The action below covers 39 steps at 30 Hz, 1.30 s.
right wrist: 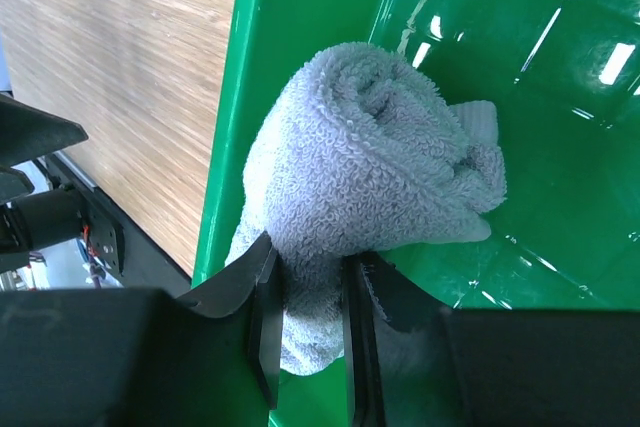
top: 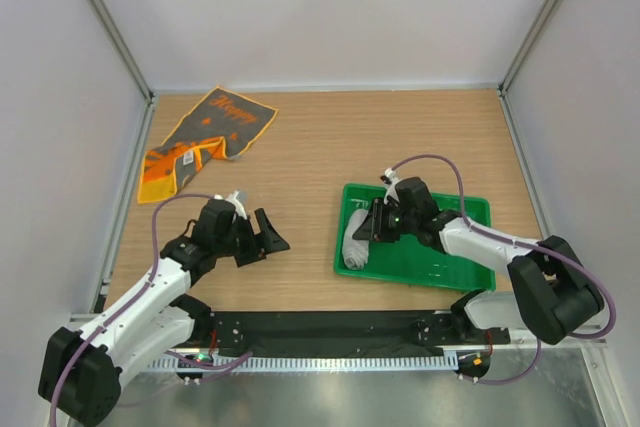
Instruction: Roll the towels
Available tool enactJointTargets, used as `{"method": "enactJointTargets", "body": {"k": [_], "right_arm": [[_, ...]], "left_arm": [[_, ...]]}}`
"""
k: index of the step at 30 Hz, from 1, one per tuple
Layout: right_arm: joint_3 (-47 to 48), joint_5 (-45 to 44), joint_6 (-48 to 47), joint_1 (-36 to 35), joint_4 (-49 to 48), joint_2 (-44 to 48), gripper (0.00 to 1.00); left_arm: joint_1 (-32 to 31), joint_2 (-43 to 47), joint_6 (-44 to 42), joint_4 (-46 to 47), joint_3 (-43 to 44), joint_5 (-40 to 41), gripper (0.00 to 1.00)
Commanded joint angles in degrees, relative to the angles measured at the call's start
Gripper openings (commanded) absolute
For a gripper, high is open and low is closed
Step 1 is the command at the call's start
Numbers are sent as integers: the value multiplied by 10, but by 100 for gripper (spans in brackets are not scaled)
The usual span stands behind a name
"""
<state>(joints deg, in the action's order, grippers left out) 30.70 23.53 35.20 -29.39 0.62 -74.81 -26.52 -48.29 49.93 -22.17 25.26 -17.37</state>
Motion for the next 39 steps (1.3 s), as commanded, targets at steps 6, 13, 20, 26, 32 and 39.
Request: {"method": "enactJointTargets", "body": {"k": [6,13,20,26,32,39], "right_arm": [[-70,7,27,2,-128,-4,1],[-78,25,22,2,-152,-36,1],[-68,-72,-2,1,-10,19,51],[-36,-99,5,-1,69,43,82],[30,-122,-15,-5,166,112,93],[101,-122,-26,-25,218,101,98]], "left_arm": [[-1,-9,-18,0,23,21,80],[-2,-34,-25,6,30,22,80],[-2,-44,-26,13,32,25,79],[-1,-50,-32,7,43,25,79],[-2,-45,-39,-9,54,31,79],[-1,-51,-41,-12,59,30,79]]}}
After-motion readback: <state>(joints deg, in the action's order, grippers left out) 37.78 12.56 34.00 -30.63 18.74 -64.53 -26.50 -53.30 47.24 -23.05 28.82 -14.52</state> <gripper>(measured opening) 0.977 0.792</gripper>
